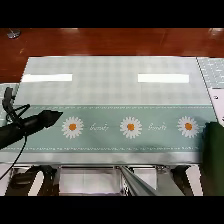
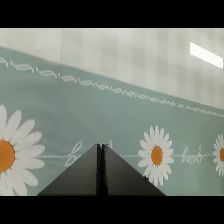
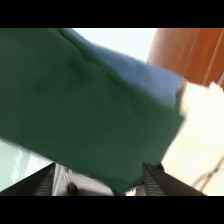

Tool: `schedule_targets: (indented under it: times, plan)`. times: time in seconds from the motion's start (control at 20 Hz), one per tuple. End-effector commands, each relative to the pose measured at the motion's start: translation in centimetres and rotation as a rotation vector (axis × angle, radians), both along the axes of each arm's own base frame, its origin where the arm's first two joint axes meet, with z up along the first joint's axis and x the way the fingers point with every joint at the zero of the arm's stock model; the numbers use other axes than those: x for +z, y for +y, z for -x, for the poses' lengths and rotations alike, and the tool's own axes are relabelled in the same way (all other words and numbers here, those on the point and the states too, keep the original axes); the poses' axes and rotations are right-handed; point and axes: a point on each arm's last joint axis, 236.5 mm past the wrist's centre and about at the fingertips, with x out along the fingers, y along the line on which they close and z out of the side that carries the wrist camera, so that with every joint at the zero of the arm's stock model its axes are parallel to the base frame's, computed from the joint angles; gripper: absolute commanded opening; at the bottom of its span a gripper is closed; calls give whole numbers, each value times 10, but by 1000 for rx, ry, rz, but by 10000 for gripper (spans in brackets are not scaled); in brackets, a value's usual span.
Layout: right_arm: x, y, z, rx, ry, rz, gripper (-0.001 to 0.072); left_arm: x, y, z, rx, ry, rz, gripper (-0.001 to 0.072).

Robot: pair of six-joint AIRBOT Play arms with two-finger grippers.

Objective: Fold the shirts.

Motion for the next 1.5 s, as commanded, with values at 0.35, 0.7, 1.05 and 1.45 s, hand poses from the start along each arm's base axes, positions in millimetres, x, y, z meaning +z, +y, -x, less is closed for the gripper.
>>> schedule_targets:
  times: [0.35,0.7,1.05,1.45]
  plan:
    - [42,194,-323,1171,-602,-77,30,134,-69,-85,-479,-261,-349,22]
    - [-140,271,-311,1324,-104,-124,28,-16,-43,-105,-215,175,-645,25]
    - [-153,271,-298,1325,-38,-164,29,-26,-36,-104,-198,223,-634,25]
    - [-153,271,-298,1325,-38,-164,29,-26,-36,-104,-198,223,-635,25]
